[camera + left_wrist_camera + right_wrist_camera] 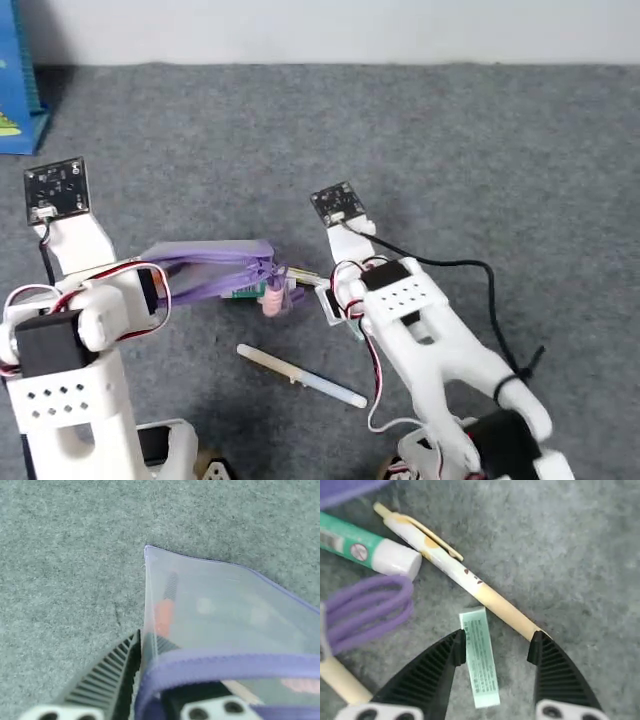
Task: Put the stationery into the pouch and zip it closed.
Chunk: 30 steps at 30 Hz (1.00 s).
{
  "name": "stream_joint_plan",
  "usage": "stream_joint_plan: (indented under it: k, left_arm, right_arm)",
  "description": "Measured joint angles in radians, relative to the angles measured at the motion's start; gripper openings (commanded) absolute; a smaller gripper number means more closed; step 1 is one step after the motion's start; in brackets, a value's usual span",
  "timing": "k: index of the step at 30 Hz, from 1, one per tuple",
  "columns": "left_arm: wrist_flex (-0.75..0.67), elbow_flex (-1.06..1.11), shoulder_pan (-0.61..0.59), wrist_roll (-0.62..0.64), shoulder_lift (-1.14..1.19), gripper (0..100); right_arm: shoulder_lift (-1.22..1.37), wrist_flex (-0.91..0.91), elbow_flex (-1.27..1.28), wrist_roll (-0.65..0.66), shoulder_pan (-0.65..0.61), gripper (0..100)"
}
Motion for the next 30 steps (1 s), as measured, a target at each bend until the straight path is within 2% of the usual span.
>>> stream_joint_plan:
  k: [6,18,30]
  left_arm:
    - [0.0,0.0,0.0,0.0,0.0,1]
    - [0.0,0.0,0.0,0.0,0.0,1]
    - [0.0,0.0,0.0,0.0,0.0,1]
  right_arm:
    - [0.091,-0.074,-0.003,0.009,-0.003,19.8]
    - [0.166,-0.08,-0.06,0.011,-0.028,19.8]
    - [0.028,0.123,-0.057,0.012,-0.117,19.8]
